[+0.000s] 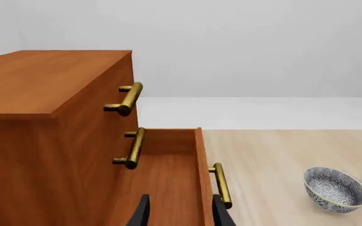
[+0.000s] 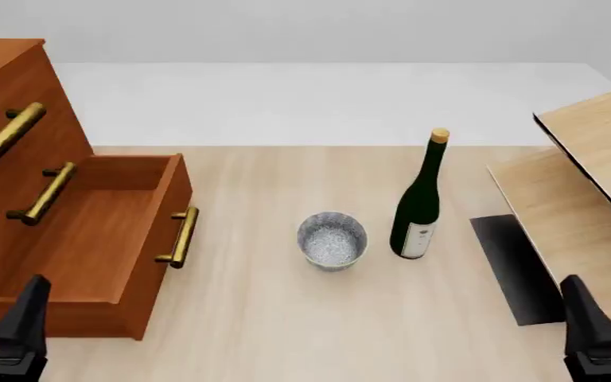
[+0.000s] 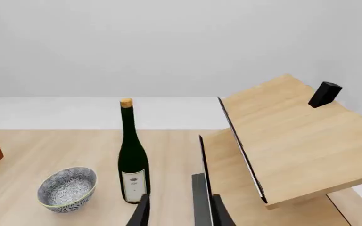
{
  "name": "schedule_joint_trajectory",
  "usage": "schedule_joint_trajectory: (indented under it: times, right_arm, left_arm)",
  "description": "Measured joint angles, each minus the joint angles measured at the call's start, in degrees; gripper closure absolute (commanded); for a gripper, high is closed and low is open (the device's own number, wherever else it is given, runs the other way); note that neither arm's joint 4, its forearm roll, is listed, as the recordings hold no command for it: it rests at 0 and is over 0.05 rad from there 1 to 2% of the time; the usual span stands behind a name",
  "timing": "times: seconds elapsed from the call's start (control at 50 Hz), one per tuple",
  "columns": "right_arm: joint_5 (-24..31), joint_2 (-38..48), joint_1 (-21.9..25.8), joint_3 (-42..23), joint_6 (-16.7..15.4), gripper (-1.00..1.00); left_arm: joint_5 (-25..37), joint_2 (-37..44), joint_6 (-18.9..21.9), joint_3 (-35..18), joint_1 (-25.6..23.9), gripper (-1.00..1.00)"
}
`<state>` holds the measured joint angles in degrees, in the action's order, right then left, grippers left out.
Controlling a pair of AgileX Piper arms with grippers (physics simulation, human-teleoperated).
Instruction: Close the bottom drawer of the cabinet and open the top drawer.
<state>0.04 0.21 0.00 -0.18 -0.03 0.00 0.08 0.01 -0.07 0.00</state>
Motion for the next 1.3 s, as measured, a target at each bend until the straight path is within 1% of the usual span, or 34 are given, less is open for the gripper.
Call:
schedule_joint_trajectory:
  times: [0.4, 0.56, 0.74, 0.9, 1.08, 1.2, 1.3]
  right_arm:
    - [-0.74, 1.01, 0.32, -0.09, 0.07, -1.00]
    - [-1.27, 1.55, 0.29, -0.10, -0.11, -1.00]
    - [-0.94, 1.19, 0.10, -0.11, -0.25, -1.00]
    - [-0.72, 0.96, -0.11, -0.13, -0.26, -1.00]
    - [-1.03, 1.29, -0.29, -0.17, -0.17, -1.00]
    - [-1.34, 1.62, -0.37, -0.21, -0.10, -1.00]
    - [-1.46, 1.75, -0.42, -0.23, -0.09, -1.00]
  left_arm:
    - [0.68, -0.02, 0.13, -0.27, 0.03, -1.00]
    - [0.93, 2.38, -0.55, -2.34, 0.07, -1.00]
    - [0.53, 8.72, -1.98, -8.30, -1.32, -1.00]
    - [1.68, 16.49, -3.50, -15.29, -4.26, -1.00]
    - [5.07, 25.84, -6.16, -23.17, -8.59, -1.00]
    - [8.00, 31.13, -8.38, -27.50, -11.12, -1.00]
    - [10.77, 35.22, -9.43, -30.79, -13.06, -1.00]
